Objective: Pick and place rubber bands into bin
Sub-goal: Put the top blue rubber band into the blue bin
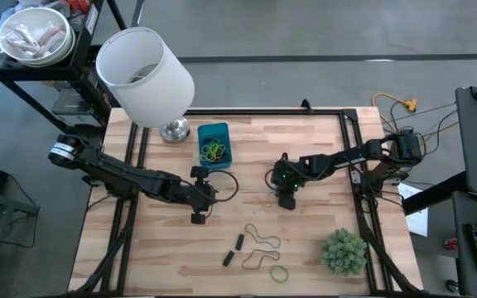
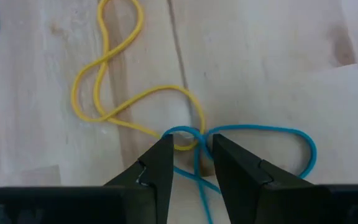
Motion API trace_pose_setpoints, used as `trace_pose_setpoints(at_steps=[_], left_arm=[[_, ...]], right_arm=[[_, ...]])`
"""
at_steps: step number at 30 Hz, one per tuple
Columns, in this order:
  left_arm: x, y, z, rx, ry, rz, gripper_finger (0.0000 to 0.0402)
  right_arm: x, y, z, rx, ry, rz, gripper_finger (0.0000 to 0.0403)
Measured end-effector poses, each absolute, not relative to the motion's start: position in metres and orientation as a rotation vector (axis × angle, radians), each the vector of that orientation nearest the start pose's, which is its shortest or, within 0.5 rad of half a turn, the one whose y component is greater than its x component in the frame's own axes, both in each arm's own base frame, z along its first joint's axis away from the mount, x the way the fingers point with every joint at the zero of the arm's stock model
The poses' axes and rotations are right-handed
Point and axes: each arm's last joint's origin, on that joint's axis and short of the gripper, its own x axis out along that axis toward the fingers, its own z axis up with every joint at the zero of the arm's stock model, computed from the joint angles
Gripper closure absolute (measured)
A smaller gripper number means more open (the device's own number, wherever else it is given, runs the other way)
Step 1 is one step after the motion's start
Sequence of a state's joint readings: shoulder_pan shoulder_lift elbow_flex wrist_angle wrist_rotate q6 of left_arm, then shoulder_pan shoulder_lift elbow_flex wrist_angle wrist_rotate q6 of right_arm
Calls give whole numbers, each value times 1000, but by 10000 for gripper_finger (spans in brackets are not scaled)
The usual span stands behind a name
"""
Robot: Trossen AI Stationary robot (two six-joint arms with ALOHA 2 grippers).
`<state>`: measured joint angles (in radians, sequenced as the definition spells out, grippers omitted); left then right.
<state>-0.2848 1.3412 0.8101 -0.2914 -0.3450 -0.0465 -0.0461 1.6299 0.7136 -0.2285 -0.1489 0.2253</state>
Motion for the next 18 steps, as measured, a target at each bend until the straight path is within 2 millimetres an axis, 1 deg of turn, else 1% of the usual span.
trace_pose_setpoints(at_steps=[6,11,13,15,18], left_arm=[[258,-65,219,211,780,75,271],[258,-65,218,211,781,75,271],[258,-65,218,211,781,75,271],[258,-65,218,211,781,75,271],[258,-65,218,211,781,75,271]], right_arm=[[272,-3,121,292,1154,-7,289],[269,1,118,261,1166,19,293],[269,1,118,219,1167,23,297],[268,0,118,172,1167,-9,305],[268,-1,117,129,1174,-17,330]])
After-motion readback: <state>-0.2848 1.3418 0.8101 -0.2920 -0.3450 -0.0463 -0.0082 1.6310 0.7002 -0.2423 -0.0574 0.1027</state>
